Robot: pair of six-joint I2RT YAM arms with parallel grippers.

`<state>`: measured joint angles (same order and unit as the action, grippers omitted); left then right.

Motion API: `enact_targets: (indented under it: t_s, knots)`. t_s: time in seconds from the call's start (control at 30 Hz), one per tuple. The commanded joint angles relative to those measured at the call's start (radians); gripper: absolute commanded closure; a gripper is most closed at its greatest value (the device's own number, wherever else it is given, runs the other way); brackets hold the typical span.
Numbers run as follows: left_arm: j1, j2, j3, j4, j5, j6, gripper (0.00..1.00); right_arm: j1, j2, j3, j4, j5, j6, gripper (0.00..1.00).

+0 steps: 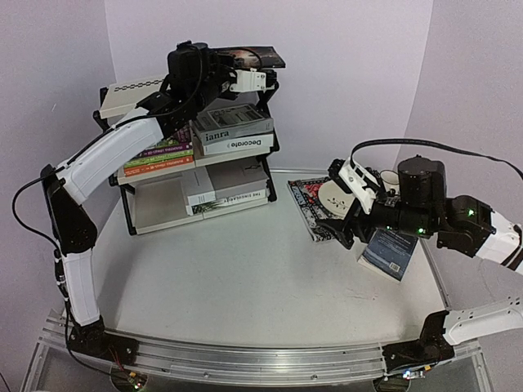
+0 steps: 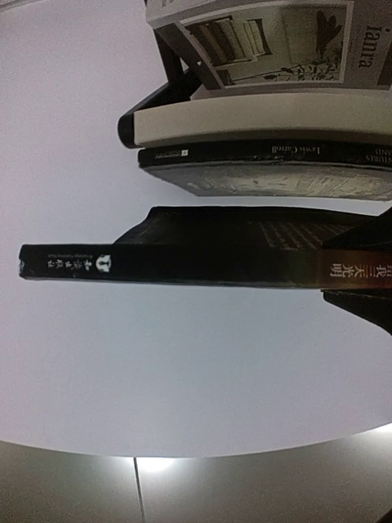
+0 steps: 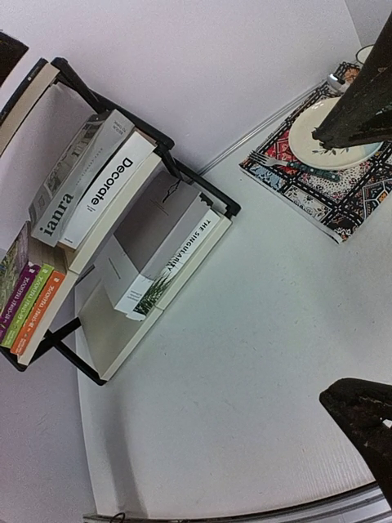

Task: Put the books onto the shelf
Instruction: Place the book in the book pile on the shelf.

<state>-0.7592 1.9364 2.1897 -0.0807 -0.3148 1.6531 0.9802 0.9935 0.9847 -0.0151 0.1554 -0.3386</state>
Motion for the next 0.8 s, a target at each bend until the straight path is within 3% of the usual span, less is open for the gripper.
enact_targets:
  t_s: [0.0, 0.33, 0.77]
  knots:
    - [0.040, 0.027, 0.076, 0.038, 0.032, -0.019, 1.00, -0.005, -0.027, -0.013, 0.026, -0.003, 0.027, 0.02]
    - [0.076, 0.136, 0.169, 0.011, -0.005, -0.037, 1.00, -0.005, -0.017, -0.008, 0.025, -0.025, 0.011, 0.02]
    - [0.116, 0.168, 0.252, -0.059, 0.022, -0.124, 1.00, -0.005, 0.006, -0.013, 0.025, -0.037, 0.004, 0.02]
